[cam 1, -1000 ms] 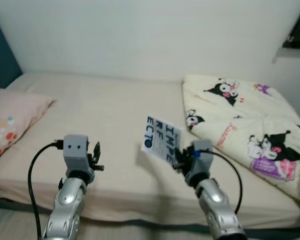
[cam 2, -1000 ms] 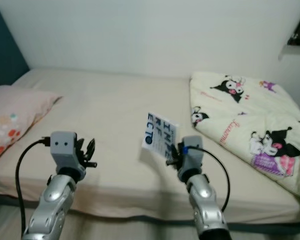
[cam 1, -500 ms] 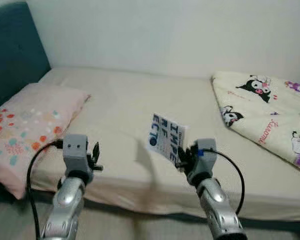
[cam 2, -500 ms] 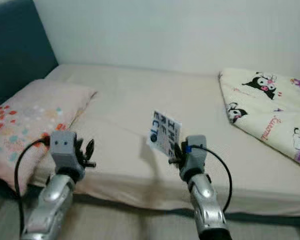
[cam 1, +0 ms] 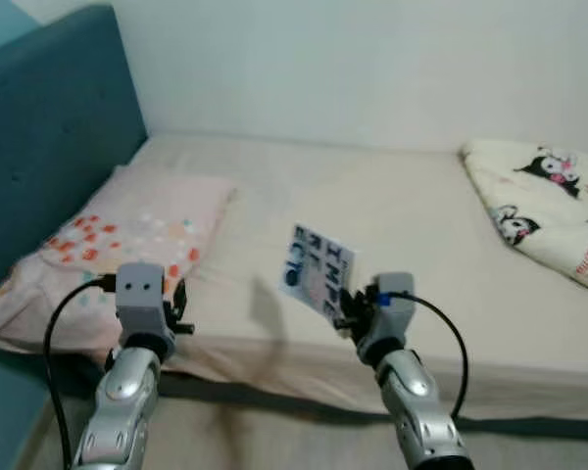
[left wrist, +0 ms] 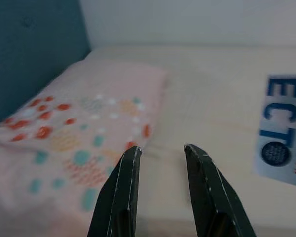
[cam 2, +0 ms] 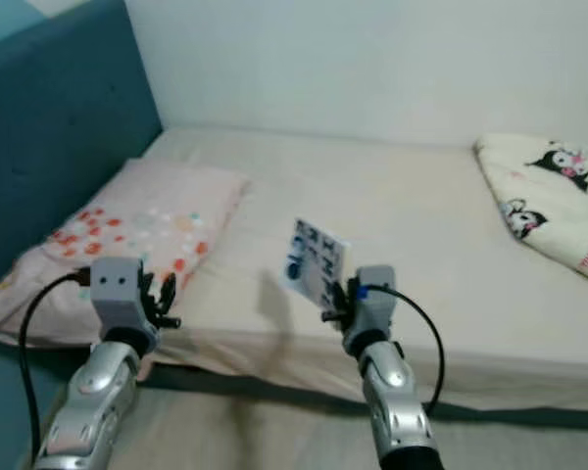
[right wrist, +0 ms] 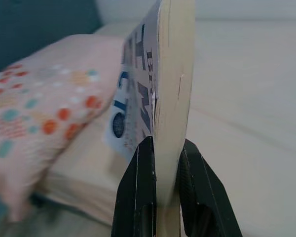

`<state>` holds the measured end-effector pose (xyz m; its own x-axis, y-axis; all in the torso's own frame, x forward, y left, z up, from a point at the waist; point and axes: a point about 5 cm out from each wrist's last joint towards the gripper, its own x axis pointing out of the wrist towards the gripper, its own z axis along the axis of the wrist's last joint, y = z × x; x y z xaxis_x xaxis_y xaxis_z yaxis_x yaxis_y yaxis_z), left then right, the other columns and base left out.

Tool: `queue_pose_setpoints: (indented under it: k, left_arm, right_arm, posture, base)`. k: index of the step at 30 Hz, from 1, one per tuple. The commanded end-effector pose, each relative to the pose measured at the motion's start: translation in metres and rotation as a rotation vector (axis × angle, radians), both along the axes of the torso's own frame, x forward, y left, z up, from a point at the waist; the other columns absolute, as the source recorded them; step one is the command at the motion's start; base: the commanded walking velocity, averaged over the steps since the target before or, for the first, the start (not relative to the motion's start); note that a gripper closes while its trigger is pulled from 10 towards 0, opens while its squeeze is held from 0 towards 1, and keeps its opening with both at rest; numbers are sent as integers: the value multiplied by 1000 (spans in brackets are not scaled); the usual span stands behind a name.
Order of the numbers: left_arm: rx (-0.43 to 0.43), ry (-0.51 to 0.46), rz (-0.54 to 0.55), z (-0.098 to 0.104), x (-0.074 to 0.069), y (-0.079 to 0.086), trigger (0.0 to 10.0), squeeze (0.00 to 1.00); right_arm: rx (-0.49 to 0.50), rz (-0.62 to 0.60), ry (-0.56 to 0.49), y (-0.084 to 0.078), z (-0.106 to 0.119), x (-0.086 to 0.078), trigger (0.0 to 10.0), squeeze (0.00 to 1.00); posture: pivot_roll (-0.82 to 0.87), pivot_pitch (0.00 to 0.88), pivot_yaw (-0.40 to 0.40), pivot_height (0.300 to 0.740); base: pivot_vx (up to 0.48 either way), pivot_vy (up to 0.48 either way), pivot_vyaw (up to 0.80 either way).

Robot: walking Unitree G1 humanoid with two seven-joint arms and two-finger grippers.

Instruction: Clean up the room

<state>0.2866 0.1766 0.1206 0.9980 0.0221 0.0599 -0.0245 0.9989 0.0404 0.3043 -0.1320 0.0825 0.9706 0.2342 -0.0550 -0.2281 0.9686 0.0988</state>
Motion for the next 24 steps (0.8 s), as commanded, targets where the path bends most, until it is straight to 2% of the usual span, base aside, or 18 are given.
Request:
queue_pose_setpoints:
  k: [1,14,24]
  left_arm:
    - [16,20,-5,-4,-3,0,10000,0]
    - [53,29,-23,-4,-1,-5,10000,0]
    - [43,28,-45,-4,-2,-10,10000,0]
  right_arm:
    - [10,-9,-41,-1,6,2,10000,0]
    - [23,-18,-44,-1,6,1,10000,0]
    - [23,-24,-42,-3,5,1,10000,0]
  posture:
    - [77,64,-38,740]
    - [83,63,-30,740]
    - [81,62,-29,740]
  base:
    - [0,-480,0]
    - [0,-445,0]
    - [0,0,0]
